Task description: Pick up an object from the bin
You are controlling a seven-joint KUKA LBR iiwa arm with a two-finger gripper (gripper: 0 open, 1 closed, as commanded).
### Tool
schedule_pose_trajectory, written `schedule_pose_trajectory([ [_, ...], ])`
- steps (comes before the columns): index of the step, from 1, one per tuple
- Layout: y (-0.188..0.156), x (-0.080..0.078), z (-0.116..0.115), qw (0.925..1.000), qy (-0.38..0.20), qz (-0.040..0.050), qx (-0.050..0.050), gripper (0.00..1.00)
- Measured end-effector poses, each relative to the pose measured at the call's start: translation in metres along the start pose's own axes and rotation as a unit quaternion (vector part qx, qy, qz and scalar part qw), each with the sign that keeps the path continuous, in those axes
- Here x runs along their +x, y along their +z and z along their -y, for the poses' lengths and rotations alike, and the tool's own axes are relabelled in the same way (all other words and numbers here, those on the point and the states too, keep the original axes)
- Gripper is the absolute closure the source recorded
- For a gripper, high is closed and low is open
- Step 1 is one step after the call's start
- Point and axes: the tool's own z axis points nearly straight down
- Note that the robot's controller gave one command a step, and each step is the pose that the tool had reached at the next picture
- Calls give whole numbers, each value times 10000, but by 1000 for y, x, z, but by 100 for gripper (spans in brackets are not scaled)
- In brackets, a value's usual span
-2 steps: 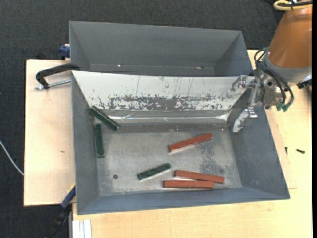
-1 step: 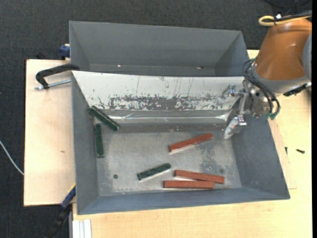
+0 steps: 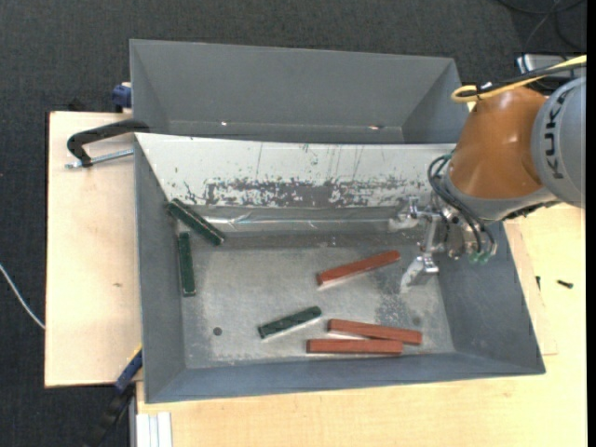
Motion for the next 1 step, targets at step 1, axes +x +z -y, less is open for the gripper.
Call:
schedule_pose_trajectory([
  [1, 31, -18, -12, 9999, -142, -16, 5, 100],
])
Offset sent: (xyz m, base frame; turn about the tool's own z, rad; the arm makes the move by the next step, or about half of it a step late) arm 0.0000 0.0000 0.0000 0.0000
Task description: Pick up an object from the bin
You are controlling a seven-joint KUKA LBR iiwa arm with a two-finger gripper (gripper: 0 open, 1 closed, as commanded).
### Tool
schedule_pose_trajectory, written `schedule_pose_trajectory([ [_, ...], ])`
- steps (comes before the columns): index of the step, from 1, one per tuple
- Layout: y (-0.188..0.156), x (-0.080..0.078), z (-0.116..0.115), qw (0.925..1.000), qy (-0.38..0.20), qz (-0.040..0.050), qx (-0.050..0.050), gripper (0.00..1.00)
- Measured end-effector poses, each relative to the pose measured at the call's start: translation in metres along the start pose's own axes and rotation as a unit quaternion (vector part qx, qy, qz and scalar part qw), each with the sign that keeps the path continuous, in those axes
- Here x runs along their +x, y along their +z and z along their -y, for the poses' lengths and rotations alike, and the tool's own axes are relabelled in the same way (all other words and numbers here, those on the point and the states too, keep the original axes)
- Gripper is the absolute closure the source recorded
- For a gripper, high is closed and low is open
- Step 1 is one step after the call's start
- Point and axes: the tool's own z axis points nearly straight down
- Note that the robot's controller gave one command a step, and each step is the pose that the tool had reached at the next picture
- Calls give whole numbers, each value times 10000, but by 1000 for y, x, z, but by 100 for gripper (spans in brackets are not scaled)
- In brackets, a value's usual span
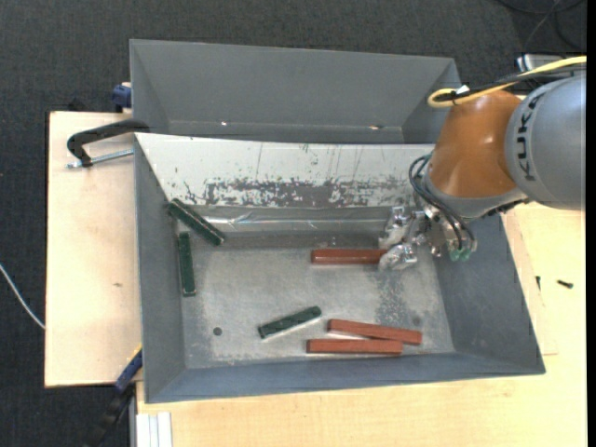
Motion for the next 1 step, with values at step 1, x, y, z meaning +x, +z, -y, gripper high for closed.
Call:
schedule_pose_trajectory([
  [1, 0, 0, 0, 10000, -3, 3, 1, 100],
])
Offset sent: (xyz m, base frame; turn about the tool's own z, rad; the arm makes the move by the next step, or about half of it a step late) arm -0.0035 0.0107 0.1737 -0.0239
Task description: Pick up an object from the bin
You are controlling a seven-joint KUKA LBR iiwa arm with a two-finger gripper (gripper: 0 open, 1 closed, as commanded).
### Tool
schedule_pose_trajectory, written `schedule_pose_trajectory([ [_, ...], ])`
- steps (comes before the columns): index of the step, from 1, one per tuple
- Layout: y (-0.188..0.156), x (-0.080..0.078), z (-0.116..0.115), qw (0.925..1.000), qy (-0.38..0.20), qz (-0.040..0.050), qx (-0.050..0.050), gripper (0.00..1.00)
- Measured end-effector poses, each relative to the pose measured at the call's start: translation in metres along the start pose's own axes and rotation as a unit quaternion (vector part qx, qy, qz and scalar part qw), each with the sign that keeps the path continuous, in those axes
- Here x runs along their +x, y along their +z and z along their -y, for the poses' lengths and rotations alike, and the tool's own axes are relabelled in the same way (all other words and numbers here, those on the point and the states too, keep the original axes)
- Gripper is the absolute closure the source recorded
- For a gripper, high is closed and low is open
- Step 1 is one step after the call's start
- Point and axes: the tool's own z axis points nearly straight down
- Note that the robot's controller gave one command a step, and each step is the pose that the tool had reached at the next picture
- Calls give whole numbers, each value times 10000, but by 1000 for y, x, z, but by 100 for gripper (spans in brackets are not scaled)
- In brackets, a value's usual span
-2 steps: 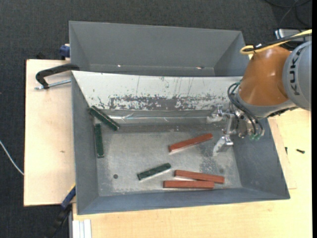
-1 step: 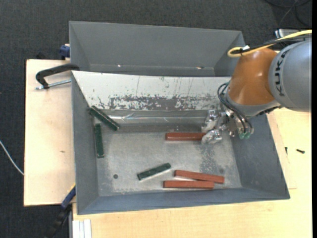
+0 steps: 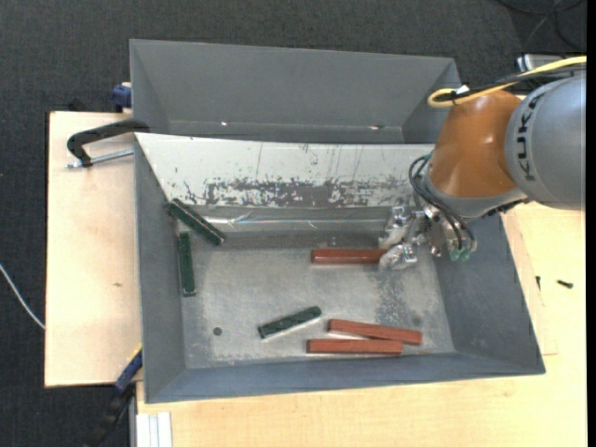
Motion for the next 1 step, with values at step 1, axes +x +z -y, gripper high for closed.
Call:
schedule_pose_trajectory([
  [1, -180, 0, -11, 9999, -113, 75, 7, 100],
])
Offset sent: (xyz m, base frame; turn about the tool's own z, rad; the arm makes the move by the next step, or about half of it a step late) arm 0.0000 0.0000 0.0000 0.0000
